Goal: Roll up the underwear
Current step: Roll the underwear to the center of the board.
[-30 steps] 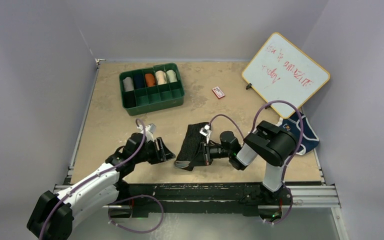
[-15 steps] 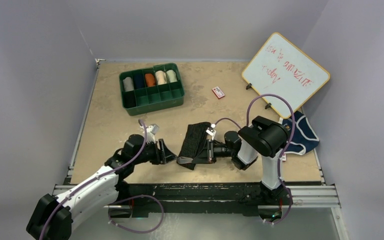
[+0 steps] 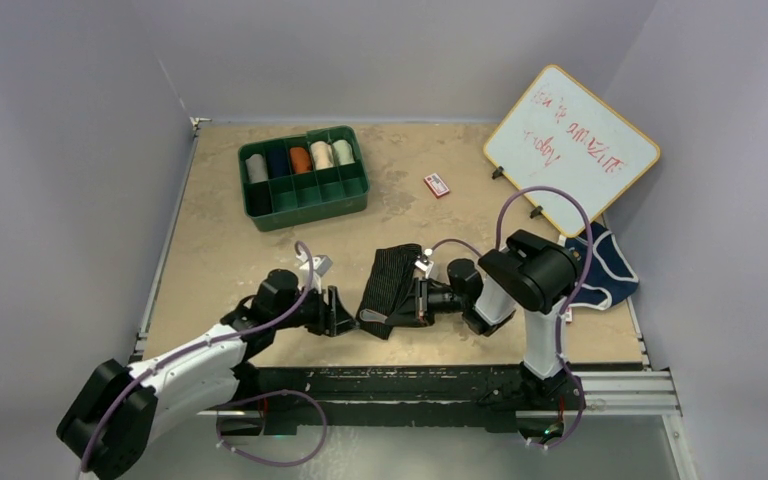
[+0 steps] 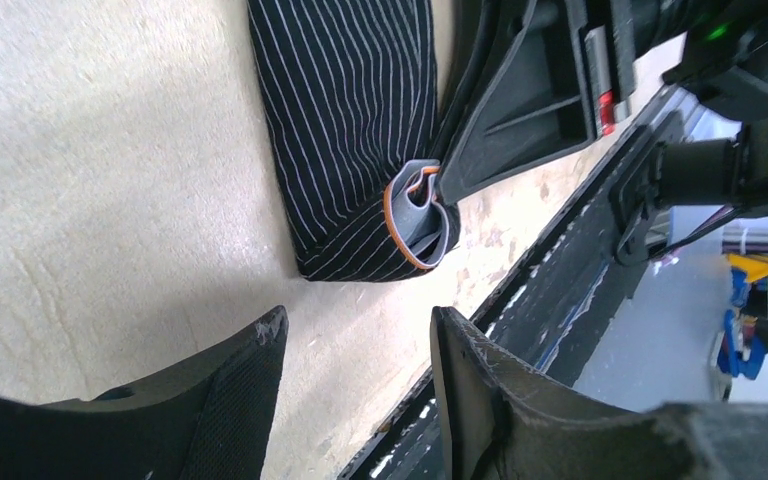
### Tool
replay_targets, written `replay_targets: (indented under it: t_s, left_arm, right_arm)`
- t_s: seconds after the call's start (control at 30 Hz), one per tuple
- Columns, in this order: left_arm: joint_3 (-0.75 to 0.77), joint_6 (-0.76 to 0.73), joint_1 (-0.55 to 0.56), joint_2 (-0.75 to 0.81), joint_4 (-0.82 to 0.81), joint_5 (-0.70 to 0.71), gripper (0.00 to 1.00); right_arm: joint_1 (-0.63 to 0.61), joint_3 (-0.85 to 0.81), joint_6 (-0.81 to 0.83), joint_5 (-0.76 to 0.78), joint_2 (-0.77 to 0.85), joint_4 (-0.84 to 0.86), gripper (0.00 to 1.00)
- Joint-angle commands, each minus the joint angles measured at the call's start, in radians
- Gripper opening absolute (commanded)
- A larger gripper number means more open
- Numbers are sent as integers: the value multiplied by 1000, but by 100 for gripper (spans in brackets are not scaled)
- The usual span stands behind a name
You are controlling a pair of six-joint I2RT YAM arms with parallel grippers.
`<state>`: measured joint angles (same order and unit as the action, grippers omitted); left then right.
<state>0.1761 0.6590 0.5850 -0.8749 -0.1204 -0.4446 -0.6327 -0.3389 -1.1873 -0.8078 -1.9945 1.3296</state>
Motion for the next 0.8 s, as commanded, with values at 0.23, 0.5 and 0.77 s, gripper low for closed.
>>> replay_targets:
  t_s: [0.23, 0.5, 0.77]
  left_arm:
    - [83, -78, 135, -178, -134, 164, 52]
    - [79, -99, 135, -219, -192, 218, 49]
    - [59, -64, 134, -299, -301, 204, 40]
  right_arm:
    - [9, -58, 109, 9, 91, -277, 1]
    - [9, -81, 147, 0, 113, -342, 3]
    - [10, -84, 156, -7, 139, -354, 10]
